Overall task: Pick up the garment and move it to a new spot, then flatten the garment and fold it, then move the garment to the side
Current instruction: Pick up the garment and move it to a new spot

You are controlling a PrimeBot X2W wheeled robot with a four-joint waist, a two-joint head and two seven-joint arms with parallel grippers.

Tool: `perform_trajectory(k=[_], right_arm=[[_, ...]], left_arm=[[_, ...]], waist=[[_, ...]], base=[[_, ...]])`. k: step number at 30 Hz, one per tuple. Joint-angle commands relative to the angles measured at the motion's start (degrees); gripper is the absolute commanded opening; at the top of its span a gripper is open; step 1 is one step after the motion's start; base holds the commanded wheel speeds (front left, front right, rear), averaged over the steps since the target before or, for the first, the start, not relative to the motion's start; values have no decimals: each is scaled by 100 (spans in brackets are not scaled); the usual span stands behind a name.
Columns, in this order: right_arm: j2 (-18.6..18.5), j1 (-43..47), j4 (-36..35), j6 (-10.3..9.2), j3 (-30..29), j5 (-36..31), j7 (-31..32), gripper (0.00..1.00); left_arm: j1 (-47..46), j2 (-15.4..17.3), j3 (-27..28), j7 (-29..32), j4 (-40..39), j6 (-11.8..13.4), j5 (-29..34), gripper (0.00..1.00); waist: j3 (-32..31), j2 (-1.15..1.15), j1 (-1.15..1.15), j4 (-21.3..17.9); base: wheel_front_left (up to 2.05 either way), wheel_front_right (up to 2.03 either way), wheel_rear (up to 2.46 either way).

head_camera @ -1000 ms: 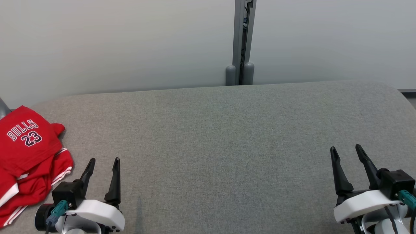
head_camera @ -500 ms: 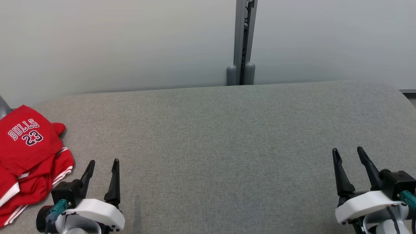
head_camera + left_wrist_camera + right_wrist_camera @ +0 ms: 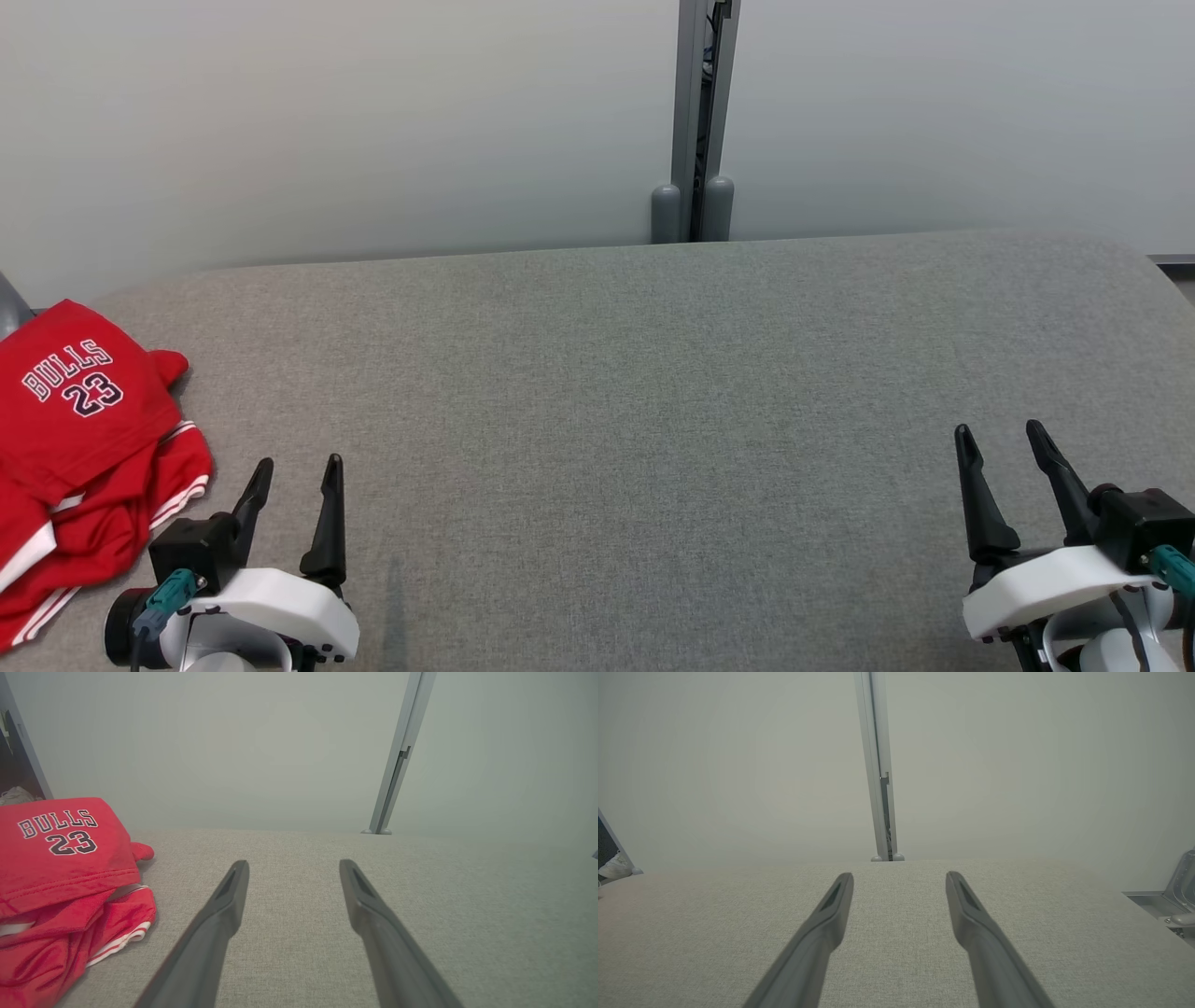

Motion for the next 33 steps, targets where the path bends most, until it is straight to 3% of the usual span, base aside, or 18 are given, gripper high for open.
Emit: perform_trajectory(k=[1,15,33], right_arm=[[-42,-49,20,12,8,40,-25,100],[-22,-47,-1,12,-13,31,-25,100],[48,-228,-161,12,285,74,-25,100]], left_arm=[[-75,13,0,-4,9,11,-25,100],[-123,60,-31,-4,38,56,-18,100],[-156,273,157,-3,-251,193,-199,100]], waist=[[3,0,0,3],[19,0,0,223],[179,0,0,1854]], base=[[0,0,0],[0,0,0],[0,0,0]])
